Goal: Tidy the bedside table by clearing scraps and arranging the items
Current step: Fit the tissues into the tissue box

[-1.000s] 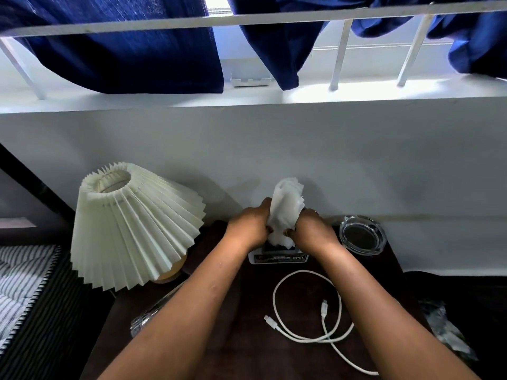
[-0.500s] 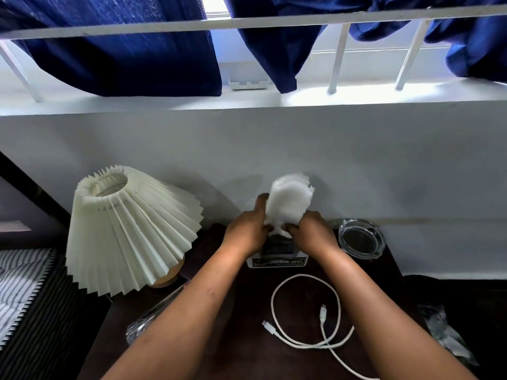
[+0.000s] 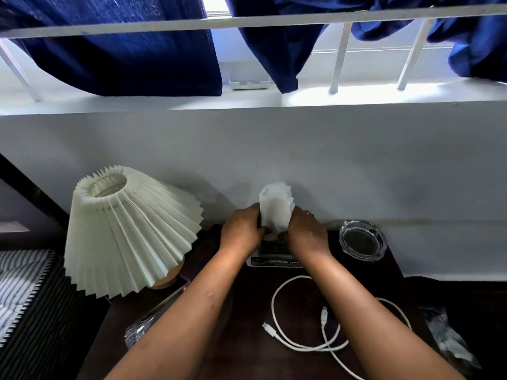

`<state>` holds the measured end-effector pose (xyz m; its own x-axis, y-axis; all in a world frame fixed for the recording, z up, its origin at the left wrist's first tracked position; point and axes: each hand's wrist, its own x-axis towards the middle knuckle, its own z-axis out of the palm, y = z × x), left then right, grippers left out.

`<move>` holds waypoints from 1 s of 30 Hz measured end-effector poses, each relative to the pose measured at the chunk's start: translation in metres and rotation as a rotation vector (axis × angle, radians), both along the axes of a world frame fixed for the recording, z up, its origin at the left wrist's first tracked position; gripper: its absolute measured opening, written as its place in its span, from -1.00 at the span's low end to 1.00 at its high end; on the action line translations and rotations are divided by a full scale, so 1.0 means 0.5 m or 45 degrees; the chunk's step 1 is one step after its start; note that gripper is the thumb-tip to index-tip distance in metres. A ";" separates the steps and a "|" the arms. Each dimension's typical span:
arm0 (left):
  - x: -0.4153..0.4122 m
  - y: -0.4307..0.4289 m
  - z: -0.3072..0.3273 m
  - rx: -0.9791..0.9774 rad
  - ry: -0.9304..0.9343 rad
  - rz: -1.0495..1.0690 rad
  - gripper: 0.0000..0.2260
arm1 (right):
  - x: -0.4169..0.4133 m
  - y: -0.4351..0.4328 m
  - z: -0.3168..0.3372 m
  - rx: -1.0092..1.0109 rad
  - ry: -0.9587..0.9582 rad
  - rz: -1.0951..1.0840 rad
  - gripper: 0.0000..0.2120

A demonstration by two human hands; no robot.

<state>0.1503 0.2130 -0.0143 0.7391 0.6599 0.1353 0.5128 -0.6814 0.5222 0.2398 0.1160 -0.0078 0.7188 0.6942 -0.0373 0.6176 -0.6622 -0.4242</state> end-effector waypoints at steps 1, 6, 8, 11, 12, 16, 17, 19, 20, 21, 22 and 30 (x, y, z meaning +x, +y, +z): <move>0.002 0.000 0.002 0.015 0.013 -0.003 -0.71 | 0.001 -0.003 0.001 -0.032 -0.026 0.032 -0.70; 0.019 0.001 0.011 0.117 0.212 -0.020 -0.61 | 0.029 -0.017 0.029 0.058 0.183 0.035 -0.87; 0.027 0.002 0.015 0.074 0.268 -0.014 -0.57 | 0.036 -0.026 0.033 0.134 0.225 0.022 -0.89; 0.031 0.004 0.021 -0.036 0.255 0.008 -0.54 | 0.030 -0.031 0.027 0.124 0.152 -0.002 -0.85; 0.029 0.005 0.021 -0.101 0.211 0.028 -0.57 | 0.025 -0.029 0.023 0.117 0.128 -0.032 -0.82; 0.012 0.013 0.018 -0.374 -0.038 0.122 -0.73 | 0.014 -0.015 0.004 0.137 0.157 -0.175 -0.69; 0.008 0.016 0.020 -0.395 -0.061 0.121 -0.77 | 0.013 -0.012 0.000 0.147 0.185 -0.211 -0.66; 0.004 0.019 0.024 -0.383 -0.047 0.097 -0.83 | 0.012 -0.009 -0.003 0.143 0.227 -0.234 -0.63; 0.004 0.019 0.025 -0.354 -0.024 0.086 -0.84 | 0.012 -0.008 -0.003 0.132 0.236 -0.227 -0.64; 0.004 0.019 0.025 -0.318 0.002 0.082 -0.84 | 0.014 -0.009 -0.001 0.128 0.242 -0.210 -0.65; 0.005 0.017 0.024 -0.285 0.021 0.083 -0.84 | 0.017 -0.011 0.002 0.138 0.255 -0.187 -0.65; 0.015 0.001 0.020 -0.175 0.121 0.113 -0.80 | 0.034 -0.026 0.007 0.293 0.211 -0.054 -0.69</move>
<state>0.1579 0.2135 -0.0041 0.6822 0.7307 -0.0283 0.6192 -0.5566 0.5539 0.2566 0.1029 -0.0041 0.7445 0.6676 -0.0015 0.5013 -0.5605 -0.6592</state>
